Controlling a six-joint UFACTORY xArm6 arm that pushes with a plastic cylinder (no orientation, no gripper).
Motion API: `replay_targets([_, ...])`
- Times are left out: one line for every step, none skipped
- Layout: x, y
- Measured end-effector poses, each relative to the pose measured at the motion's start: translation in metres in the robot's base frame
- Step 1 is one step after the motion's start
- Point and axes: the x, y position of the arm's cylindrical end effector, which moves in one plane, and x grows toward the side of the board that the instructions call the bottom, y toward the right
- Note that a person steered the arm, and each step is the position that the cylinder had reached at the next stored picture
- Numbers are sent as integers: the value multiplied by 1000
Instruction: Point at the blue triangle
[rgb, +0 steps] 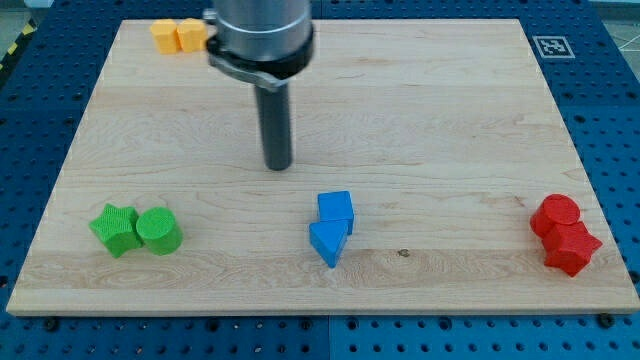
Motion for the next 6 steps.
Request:
replay_targets([18,-26])
replay_targets([57,-28])
replay_targets([97,-23])
replay_targets([132,-17])
replay_targets([144,31])
replay_targets([144,81])
